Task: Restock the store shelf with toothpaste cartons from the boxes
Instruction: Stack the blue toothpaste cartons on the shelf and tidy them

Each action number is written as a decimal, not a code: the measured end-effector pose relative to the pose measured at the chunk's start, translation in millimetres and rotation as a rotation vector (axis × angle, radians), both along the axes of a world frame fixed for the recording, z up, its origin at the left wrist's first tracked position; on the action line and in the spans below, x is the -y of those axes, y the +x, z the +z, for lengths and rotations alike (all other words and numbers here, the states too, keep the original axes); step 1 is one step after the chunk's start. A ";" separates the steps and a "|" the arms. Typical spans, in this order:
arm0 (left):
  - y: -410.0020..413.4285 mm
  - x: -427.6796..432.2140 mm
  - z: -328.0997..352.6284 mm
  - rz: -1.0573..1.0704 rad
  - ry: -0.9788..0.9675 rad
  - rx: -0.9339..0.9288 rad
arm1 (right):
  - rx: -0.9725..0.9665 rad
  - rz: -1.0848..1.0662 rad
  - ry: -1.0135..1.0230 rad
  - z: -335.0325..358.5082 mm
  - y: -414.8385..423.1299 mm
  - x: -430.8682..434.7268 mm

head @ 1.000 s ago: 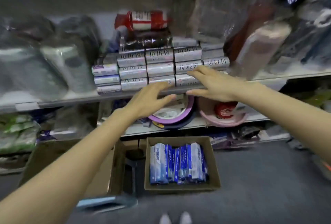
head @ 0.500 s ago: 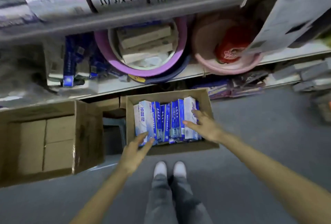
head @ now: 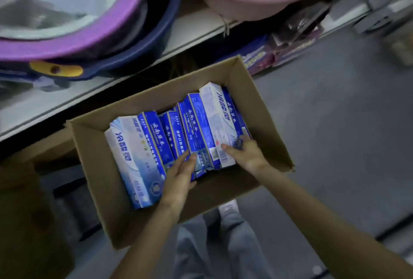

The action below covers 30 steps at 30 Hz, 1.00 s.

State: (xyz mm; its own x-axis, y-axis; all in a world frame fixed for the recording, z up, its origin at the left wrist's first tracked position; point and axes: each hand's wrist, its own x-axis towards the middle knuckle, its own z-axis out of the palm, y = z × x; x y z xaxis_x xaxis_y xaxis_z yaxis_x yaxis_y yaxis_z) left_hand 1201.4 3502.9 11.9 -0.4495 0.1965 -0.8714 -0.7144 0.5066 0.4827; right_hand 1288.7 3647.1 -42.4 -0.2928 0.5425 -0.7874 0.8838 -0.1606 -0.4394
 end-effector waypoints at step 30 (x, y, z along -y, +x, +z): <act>-24.0 -21.9 -38.7 -0.005 0.121 0.106 | -0.147 -0.498 -0.041 -33.8 0.0 45.3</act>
